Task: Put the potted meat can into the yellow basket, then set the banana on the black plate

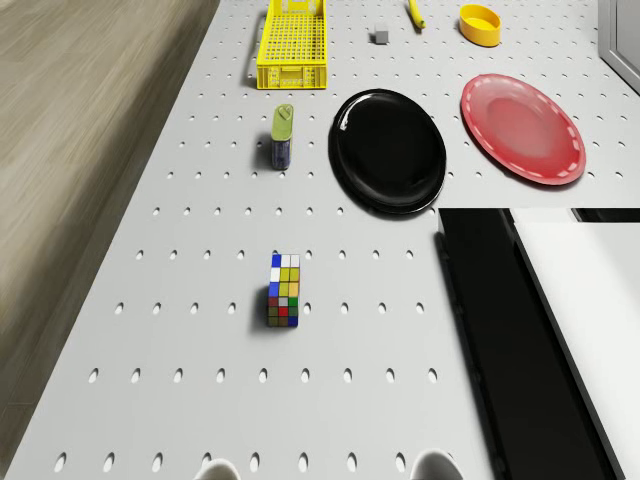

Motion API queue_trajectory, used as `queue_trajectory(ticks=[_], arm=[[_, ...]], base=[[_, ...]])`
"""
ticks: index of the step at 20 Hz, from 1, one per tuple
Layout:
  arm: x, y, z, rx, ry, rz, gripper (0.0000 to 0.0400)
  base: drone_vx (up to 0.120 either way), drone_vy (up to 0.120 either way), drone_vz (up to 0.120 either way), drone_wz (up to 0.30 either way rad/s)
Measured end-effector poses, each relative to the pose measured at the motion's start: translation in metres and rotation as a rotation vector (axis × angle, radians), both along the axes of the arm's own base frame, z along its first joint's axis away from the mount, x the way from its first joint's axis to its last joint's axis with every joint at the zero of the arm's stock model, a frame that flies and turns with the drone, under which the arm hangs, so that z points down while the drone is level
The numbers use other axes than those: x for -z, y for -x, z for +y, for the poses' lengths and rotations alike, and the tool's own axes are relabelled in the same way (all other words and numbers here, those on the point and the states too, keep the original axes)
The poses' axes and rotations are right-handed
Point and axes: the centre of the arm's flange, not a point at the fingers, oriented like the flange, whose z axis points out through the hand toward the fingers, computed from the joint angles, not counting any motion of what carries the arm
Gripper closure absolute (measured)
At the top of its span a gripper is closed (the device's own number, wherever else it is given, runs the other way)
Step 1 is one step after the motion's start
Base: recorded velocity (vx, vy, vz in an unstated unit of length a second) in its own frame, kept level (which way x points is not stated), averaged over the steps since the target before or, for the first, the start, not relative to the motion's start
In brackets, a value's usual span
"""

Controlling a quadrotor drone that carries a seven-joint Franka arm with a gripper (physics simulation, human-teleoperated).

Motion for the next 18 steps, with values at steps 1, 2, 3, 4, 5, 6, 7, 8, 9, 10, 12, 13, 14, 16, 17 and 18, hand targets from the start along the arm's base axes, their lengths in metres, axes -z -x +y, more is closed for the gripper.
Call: queue_trajectory(ticks=[1, 2, 3, 4, 5, 6, 7, 8, 9, 10, 12, 13, 14, 16, 17, 18], arm=[[-0.0001, 0.0001, 0.0, 0.0, 0.0, -0.001, 0.0], [-0.0001, 0.0001, 0.0, 0.0, 0.0, -0.002, 0.0], [-0.0002, 0.0002, 0.0, 0.0, 0.0, -0.002, 0.0], [-0.0002, 0.0003, 0.0001, 0.0, 0.001, -0.003, 0.0], [-0.0002, 0.0004, 0.0001, 0.0, 0.001, -0.004, 0.0], [-0.0002, 0.0004, 0.0001, 0.0, 0.001, -0.005, 0.0], [-0.0002, 0.0005, 0.0001, 0.0, 0.001, -0.005, 0.0], [-0.0002, 0.0006, 0.0002, 0.0, 0.002, -0.006, 0.0], [-0.0003, 0.0007, 0.0002, 0.0, 0.002, -0.007, 0.0], [-0.0003, 0.0007, 0.0003, 0.0, 0.003, -0.008, 0.0], [-0.0003, 0.0009, 0.0004, 0.0, 0.004, -0.009, 0.0], [-0.0003, 0.001, 0.0005, 0.0, 0.005, -0.01, 0.0], [-0.0003, 0.001, 0.0006, 0.0, 0.006, -0.011, 0.0], [-0.0003, 0.0012, 0.0008, 0.0, 0.008, -0.012, 0.0], [-0.0003, 0.0013, 0.001, 0.0, 0.01, -0.013, 0.0], [-0.0003, 0.0013, 0.0012, 0.0, 0.012, -0.014, 0.0]], base=[[0.12, 0.12, 0.0, 0.0], [0.12, 0.12, 0.0, 0.0], [0.12, 0.12, 0.0, 0.0], [0.12, 0.12, 0.0, 0.0], [0.12, 0.12, 0.0, 0.0], [0.12, 0.12, 0.0, 0.0], [0.12, 0.12, 0.0, 0.0], [0.12, 0.12, 0.0, 0.0], [0.12, 0.12, 0.0, 0.0], [0.12, 0.12, 0.0, 0.0], [0.12, 0.12, 0.0, 0.0], [0.12, 0.12, 0.0, 0.0], [0.12, 0.12, 0.0, 0.0], [0.12, 0.0, 0.0, 0.0], [0.12, 0.0, 0.0, 0.0], [0.12, 0.0, 0.0, 0.0]])
